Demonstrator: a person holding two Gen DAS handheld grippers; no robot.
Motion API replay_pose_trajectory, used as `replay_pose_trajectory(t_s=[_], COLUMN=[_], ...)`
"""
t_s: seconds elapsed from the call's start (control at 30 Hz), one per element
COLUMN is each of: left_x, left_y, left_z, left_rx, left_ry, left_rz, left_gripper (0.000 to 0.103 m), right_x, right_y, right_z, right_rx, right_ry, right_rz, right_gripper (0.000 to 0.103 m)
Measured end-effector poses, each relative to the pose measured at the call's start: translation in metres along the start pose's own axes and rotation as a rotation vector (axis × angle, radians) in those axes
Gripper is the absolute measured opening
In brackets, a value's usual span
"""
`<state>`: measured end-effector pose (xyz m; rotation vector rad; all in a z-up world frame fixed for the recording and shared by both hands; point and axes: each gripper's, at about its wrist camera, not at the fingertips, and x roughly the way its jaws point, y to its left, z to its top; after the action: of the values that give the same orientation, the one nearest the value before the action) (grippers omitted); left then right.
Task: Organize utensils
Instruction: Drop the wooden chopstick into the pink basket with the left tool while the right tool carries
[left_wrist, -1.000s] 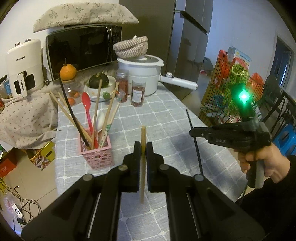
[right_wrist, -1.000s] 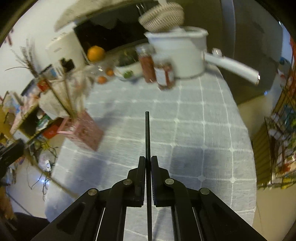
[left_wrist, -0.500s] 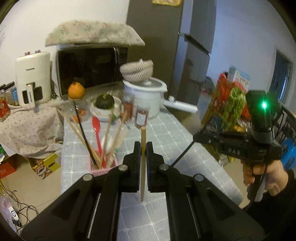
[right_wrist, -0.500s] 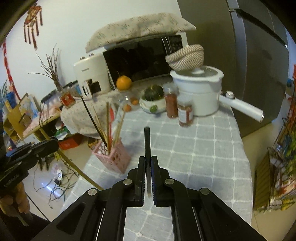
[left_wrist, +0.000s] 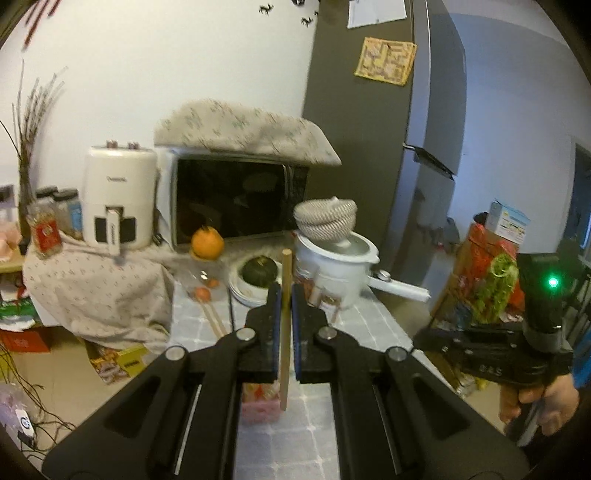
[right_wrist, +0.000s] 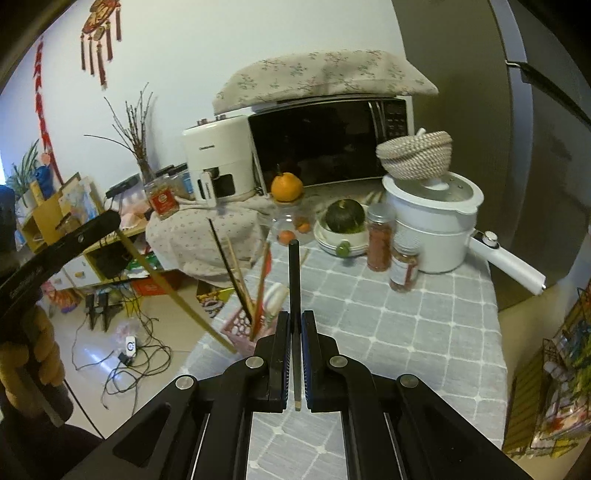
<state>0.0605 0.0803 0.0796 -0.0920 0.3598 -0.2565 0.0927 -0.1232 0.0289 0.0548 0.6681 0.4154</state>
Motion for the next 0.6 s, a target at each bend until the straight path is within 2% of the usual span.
replay_pose_trajectory(t_s=[0.27,0.6], left_x=[0.020,0.069], left_y=[0.003,0.012], left_z=[-0.002,-0.017], left_rx=[0.041,0.056], left_ry=[-0.048,0.049], left_rz=[0.077,0.125], left_gripper=[0.006,0.006], right_x=[0.004,0.009], right_y=[0.011,0.027], right_z=[0.010,0.023], right_rx=[0.014,0.010], right_ry=[-0.024,-0.051], right_rz=[0.029,0.047], right_gripper=[0.006,0.006])
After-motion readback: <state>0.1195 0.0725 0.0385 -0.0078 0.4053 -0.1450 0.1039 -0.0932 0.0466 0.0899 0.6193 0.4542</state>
